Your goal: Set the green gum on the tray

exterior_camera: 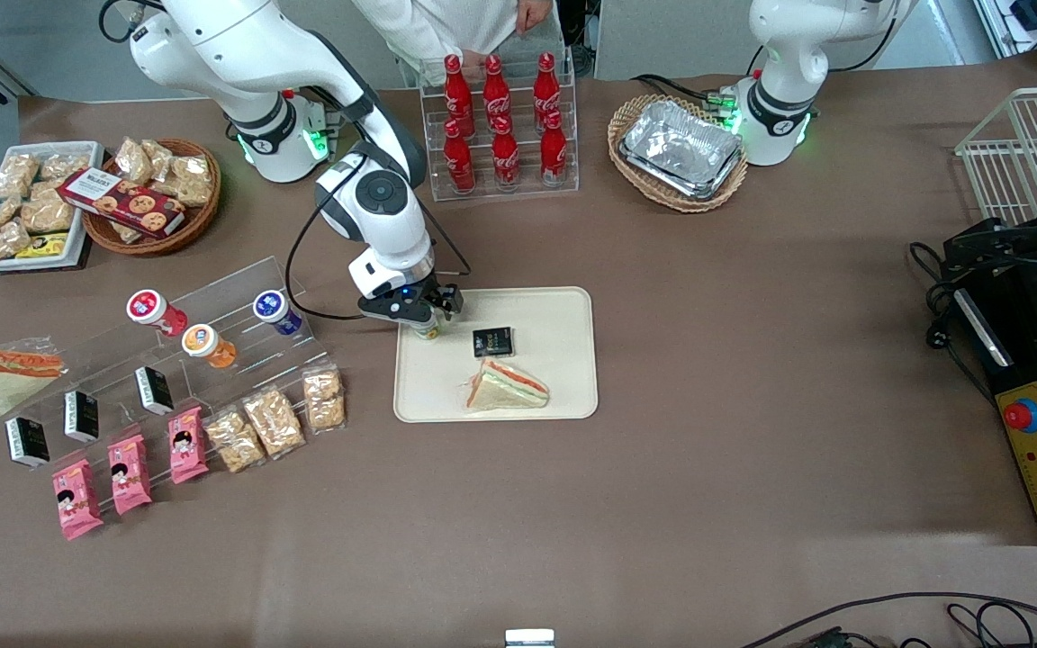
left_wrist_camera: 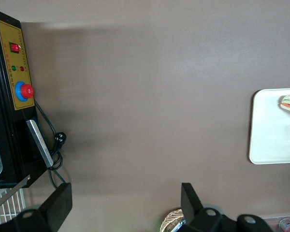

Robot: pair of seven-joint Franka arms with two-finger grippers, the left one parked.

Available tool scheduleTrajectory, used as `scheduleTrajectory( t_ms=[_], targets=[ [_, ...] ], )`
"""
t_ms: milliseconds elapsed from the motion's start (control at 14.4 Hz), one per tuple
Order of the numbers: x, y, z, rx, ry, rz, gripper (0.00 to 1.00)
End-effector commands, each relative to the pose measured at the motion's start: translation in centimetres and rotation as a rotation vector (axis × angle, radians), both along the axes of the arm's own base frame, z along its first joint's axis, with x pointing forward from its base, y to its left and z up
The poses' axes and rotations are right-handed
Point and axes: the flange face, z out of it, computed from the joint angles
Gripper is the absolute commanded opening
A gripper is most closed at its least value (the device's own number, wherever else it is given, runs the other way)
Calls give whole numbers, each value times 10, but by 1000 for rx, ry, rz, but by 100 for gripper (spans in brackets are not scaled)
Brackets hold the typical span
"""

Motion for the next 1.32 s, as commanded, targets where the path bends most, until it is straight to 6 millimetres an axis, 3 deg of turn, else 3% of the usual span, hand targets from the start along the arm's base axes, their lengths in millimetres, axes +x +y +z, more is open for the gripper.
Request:
scheduleTrajectory(
  t_ms=[0, 139, 417, 557, 765, 835, 974, 1113, 1252],
  targets=[
    [16, 3, 48, -18, -37, 4, 100],
    [26, 11, 96, -55, -26, 29, 100],
    [46, 22, 228, 35, 127, 54, 100],
    [57, 6, 287, 35, 141, 71, 100],
    [65, -15, 355, 33, 144, 134, 100],
    [72, -31, 365, 27, 144, 164, 100],
    [89, -83, 385, 32, 115, 279, 100],
    [113, -154, 396, 31, 90, 370, 100],
    [126, -210, 399, 21, 78, 439, 100]
  ],
)
